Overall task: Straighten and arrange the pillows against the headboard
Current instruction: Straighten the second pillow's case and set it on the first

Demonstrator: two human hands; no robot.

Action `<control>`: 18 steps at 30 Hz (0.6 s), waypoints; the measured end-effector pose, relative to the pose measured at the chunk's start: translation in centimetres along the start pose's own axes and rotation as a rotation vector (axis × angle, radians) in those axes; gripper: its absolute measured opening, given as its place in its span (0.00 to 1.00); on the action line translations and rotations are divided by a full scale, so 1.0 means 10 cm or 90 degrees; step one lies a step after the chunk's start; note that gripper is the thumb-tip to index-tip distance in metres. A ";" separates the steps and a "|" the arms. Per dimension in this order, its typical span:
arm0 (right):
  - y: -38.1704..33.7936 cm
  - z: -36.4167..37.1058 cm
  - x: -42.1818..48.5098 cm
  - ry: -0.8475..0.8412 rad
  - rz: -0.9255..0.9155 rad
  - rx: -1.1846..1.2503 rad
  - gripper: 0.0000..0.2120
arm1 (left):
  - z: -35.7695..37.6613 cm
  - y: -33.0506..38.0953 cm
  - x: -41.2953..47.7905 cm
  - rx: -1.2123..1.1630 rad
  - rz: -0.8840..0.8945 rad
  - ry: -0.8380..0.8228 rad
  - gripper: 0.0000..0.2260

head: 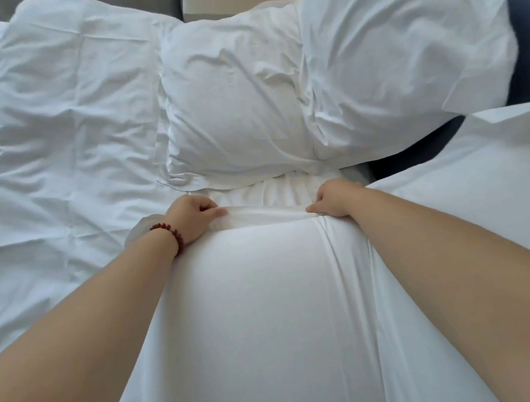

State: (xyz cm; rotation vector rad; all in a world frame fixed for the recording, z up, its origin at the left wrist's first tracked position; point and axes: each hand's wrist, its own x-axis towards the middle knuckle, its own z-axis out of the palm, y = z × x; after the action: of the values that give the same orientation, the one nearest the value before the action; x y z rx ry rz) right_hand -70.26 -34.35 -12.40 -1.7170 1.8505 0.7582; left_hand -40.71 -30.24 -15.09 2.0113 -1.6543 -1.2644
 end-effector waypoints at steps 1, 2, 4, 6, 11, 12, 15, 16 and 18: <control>0.04 -0.01 0.02 0.029 -0.002 0.041 0.17 | 0.02 0.00 0.01 -0.009 0.016 0.020 0.10; 0.08 -0.01 0.03 0.066 -0.002 0.087 0.17 | 0.05 -0.01 0.01 -0.006 0.034 0.034 0.10; 0.08 0.04 0.01 0.142 -0.001 0.102 0.19 | 0.07 -0.04 0.02 0.020 0.068 0.051 0.12; 0.05 0.13 -0.03 0.220 -0.009 0.073 0.19 | 0.07 -0.08 0.03 0.050 0.093 0.057 0.14; -0.08 0.12 -0.21 0.210 0.006 0.034 0.14 | 0.05 0.09 -0.08 0.248 0.100 0.111 0.09; -0.13 0.13 -0.29 0.195 0.010 0.043 0.18 | 0.08 0.16 -0.16 0.262 0.103 0.113 0.12; -0.34 0.33 -0.65 0.201 -0.058 0.131 0.29 | 0.31 0.29 -0.48 0.273 0.156 0.025 0.23; -0.41 0.44 -0.80 0.197 -0.090 0.146 0.31 | 0.40 0.29 -0.58 0.299 0.162 -0.018 0.23; -0.51 0.70 -1.11 0.210 -0.127 0.098 0.38 | 0.48 0.28 -0.70 0.356 0.150 -0.048 0.23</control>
State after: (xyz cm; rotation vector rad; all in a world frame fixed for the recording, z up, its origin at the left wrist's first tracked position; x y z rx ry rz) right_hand -64.39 -21.78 -10.06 -1.9777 1.8490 0.2579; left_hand -46.01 -23.42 -12.83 1.9684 -2.4065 -0.8681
